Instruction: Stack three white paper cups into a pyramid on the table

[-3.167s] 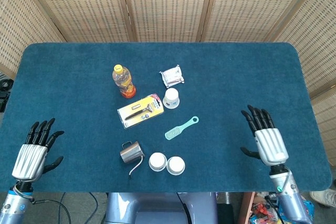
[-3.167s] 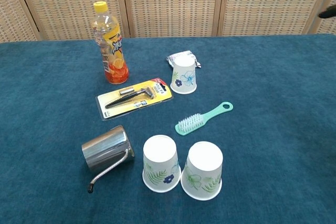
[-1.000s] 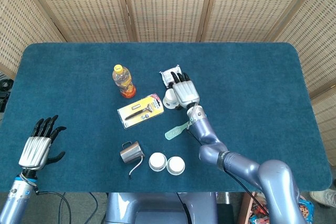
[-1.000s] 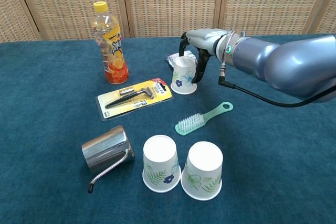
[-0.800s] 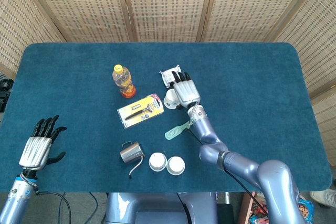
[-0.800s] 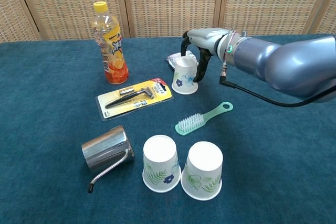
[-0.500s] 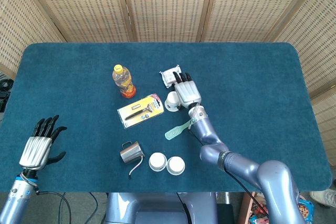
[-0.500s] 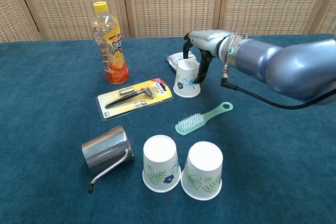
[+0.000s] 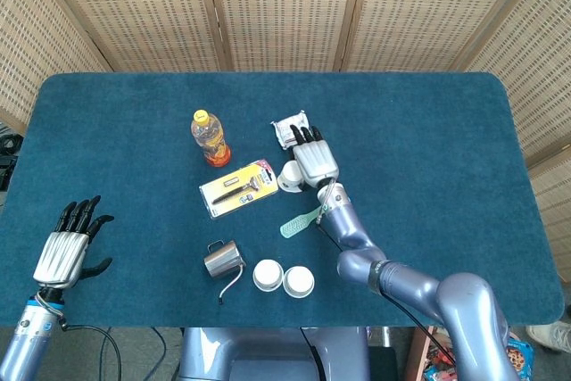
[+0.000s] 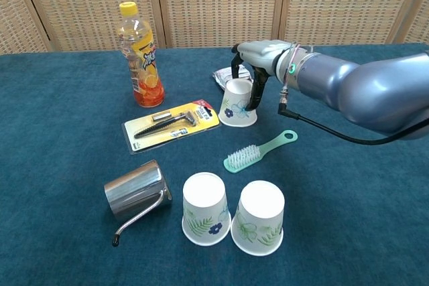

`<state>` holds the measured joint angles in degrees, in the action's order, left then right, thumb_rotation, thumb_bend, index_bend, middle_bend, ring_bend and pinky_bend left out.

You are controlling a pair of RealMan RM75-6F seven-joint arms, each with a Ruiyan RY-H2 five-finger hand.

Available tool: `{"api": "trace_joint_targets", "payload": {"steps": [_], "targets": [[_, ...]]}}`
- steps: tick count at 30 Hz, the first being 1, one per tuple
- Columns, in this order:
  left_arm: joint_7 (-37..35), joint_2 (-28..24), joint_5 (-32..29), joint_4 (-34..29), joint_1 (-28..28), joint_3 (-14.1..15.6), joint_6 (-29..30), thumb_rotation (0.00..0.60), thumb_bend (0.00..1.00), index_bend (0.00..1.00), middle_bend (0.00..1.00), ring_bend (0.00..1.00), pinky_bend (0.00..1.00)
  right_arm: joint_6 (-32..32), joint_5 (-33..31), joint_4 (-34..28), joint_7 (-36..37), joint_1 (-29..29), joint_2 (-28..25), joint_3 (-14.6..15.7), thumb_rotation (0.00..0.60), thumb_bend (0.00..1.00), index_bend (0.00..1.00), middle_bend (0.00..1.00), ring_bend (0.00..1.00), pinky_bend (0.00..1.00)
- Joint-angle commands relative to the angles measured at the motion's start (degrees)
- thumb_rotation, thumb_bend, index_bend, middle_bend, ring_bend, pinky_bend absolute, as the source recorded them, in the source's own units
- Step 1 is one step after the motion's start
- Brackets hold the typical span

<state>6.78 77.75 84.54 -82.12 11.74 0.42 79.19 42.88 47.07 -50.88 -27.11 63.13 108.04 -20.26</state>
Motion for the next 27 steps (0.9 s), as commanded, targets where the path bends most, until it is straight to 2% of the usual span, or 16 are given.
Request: {"api": "trace_joint_targets", "payload": {"steps": [1, 9, 17, 27], "targets": [[0.0, 0.0, 0.1, 0.0, 0.0, 0.0, 0.0, 0.600, 0.23, 0.23, 0.00, 0.00, 0.00, 0.4, -0.4, -0.7, -0.5, -0.3, -0.4, 0.1, 0.600, 0.07, 0.50, 0.05, 0.00, 0.00], [0.0, -0.1, 0.8, -0.3, -0.2, 0.0, 0.4, 0.600, 0.22, 0.23, 0.00, 0.00, 0.00, 3.2, -0.8, -4.9, -2.1, -1.2, -3.8, -0.6, 0.600, 0.07, 0.50, 0.05, 0.00, 0.00], [0.5, -0.3, 1.7, -1.0, -0.4, 0.0, 0.9, 0.600, 0.23, 0.23, 0.00, 0.00, 0.00, 8.9, -2.4, -17.8, -6.9, -3.5, -11.4, -0.7, 0.600, 0.07, 0.50, 0.05, 0.00, 0.00], [0.4, -0.4, 3.0, -1.0, -1.2, 0.1, 2.7, 0.600, 0.23, 0.23, 0.00, 0.00, 0.00, 19.0, -0.8, -37.8, -12.8, -9.0, -20.5, 3.0, 0.600, 0.07, 0.50, 0.04, 0.00, 0.00]]}}
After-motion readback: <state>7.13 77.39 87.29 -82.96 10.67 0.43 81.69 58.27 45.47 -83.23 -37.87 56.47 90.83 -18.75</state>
